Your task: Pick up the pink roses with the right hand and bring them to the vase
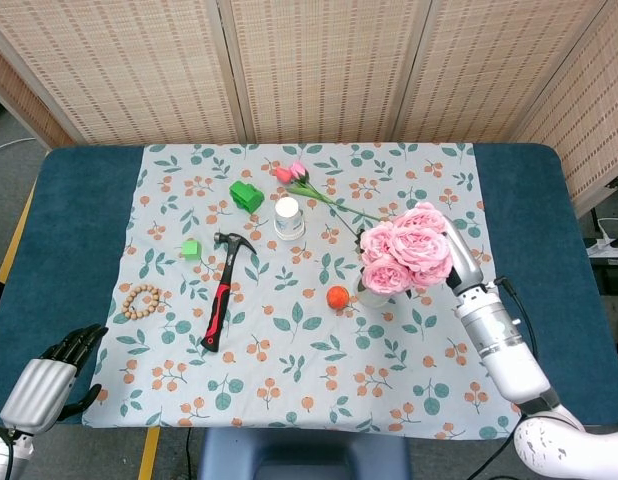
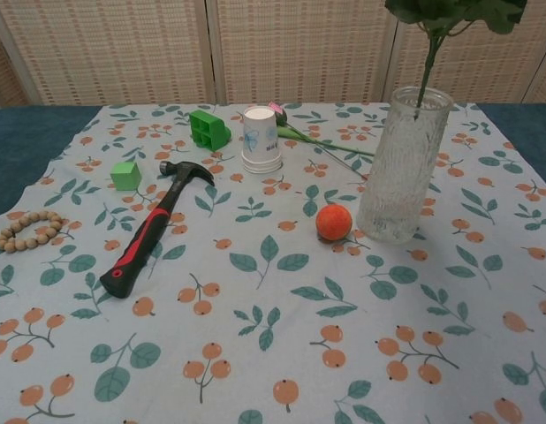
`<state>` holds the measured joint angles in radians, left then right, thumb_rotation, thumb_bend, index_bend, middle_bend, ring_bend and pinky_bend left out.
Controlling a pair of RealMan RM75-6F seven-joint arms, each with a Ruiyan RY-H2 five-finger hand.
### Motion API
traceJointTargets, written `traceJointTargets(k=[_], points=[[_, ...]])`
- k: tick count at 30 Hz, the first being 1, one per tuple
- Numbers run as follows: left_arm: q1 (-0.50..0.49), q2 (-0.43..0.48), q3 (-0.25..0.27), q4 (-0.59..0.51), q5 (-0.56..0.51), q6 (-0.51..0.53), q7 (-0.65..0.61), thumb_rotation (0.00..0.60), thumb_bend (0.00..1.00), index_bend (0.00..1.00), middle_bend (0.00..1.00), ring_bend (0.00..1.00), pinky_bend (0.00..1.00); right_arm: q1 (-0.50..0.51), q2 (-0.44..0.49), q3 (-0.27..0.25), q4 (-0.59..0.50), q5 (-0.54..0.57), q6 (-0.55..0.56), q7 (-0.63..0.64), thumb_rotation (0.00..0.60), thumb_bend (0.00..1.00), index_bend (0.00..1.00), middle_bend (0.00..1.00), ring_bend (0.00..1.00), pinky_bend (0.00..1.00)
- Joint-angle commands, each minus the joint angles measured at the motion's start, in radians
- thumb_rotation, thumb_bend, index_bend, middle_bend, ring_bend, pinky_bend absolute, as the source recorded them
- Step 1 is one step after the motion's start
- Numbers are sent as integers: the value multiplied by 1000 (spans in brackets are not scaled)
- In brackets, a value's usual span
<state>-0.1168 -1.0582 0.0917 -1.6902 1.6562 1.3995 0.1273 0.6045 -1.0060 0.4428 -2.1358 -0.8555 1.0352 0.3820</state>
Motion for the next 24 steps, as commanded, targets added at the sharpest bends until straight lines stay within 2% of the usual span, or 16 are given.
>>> traceJointTargets(k=[1, 8, 16, 18, 19, 21, 22, 24], points=[[0, 1, 0, -1, 2, 1, 0, 600, 332, 68, 86, 124, 355, -7, -19, -16, 24, 0, 7, -6, 600, 342, 917, 950, 828, 1000], [0, -1, 0, 1, -1, -2, 1, 600, 333, 68, 86, 124, 355, -18, -70, -47, 127, 6, -38, 31, 600, 342, 872, 950, 827, 1000], [-1, -1, 0, 2, -2, -3, 3, 600, 333, 68, 97, 124, 355, -29, -87, -68, 216, -31, -128, 86, 600, 342, 640, 950, 817, 1000], [-1, -1, 0, 2, -1, -3, 2, 600, 333, 68, 97, 124, 355, -29, -84, -79, 233, -53, -157, 90, 600, 303, 440, 950, 800, 993], [-1, -1, 0, 1, -1, -2, 2, 600, 333, 68, 97, 124, 355, -30, -82, -81, 240, -59, -170, 95, 600, 253, 305, 950, 790, 985], [-1, -1, 0, 1, 0, -2, 2, 600, 333, 68, 97, 124, 355, -30, -74, -84, 252, -73, -196, 107, 600, 156, 98, 950, 774, 968], [0, -1, 0, 1, 0, -2, 2, 600, 333, 68, 98, 124, 355, -32, -68, -86, 259, -85, -210, 114, 600, 107, 22, 950, 763, 954], [-1, -1, 0, 2, 1, -2, 2, 600, 333, 68, 98, 124, 355, -37, -62, -86, 270, -105, -215, 122, 600, 64, 0, 950, 752, 940]])
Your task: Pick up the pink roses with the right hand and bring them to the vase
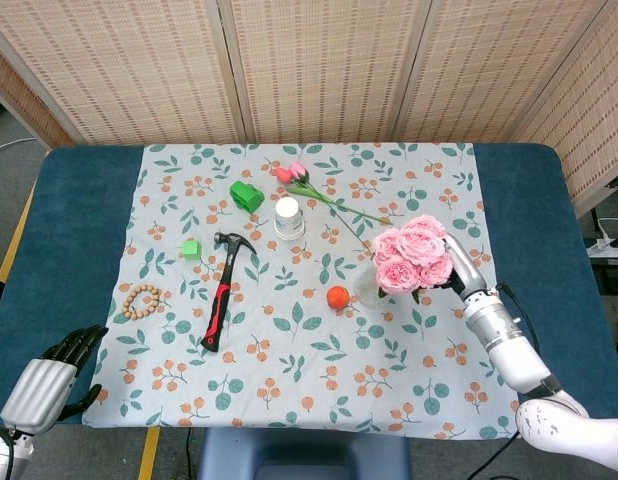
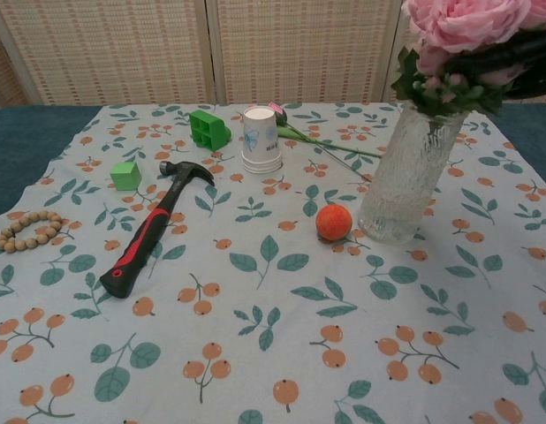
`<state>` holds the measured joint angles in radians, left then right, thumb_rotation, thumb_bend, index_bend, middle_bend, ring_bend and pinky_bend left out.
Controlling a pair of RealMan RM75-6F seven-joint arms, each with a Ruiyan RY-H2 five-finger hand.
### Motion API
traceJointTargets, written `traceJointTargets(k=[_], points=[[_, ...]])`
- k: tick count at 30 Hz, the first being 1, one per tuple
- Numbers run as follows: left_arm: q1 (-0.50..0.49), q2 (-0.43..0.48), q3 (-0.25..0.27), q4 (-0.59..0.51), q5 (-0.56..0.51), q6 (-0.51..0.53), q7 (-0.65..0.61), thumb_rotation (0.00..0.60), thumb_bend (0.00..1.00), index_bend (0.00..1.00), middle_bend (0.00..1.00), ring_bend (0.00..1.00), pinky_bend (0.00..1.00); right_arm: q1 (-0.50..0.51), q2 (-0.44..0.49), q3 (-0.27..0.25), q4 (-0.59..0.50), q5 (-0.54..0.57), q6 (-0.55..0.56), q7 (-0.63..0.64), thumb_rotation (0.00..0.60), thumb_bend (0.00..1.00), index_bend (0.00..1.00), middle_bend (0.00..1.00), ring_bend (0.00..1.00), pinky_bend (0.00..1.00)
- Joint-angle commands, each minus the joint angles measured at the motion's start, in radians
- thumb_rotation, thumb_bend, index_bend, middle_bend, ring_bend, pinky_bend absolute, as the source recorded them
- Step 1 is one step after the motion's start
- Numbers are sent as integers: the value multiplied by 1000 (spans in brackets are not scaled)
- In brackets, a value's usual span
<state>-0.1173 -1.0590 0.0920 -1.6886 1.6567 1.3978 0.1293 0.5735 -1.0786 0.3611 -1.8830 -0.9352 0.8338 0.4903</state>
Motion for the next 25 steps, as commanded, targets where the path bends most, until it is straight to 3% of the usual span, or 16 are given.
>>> traceJointTargets(k=[1, 8, 12, 15, 18, 20, 22, 25], points=[[0, 0, 0, 0, 0, 0, -1, 600, 333, 68, 97, 124, 355, -11, 16, -7, 21, -43, -10, 12, 600, 48, 0, 950, 746, 934], [0, 0, 1, 3, 1, -1, -1, 600, 333, 68, 97, 124, 355, -76, 92, -49, 8, -175, 72, -60, 600, 31, 0, 932, 693, 909], [0, -1, 1, 5, -1, -2, -2, 600, 331, 68, 98, 124, 355, -163, 142, -114, 2, -281, 206, -174, 600, 30, 0, 791, 584, 890], [1, -1, 1, 5, -4, -3, 2, 600, 332, 68, 97, 124, 356, -271, 126, -187, 38, -346, 396, -358, 600, 30, 5, 727, 545, 873], [2, 0, 1, 1, -2, 1, 6, 600, 333, 69, 97, 124, 356, -349, 51, -235, 102, -338, 540, -551, 600, 28, 26, 653, 486, 838], [3, -1, 0, 0, 1, 6, 9, 600, 332, 68, 98, 124, 356, -385, -9, -264, 162, -317, 588, -647, 600, 16, 16, 463, 306, 703], [2, -3, -1, 1, 5, 8, 13, 600, 332, 68, 97, 124, 356, -404, -52, -275, 218, -303, 598, -658, 600, 1, 0, 201, 67, 431], [1, -8, -4, 5, 5, 8, 15, 600, 332, 69, 98, 125, 356, -404, -54, -288, 238, -346, 580, -609, 600, 0, 0, 66, 0, 240]])
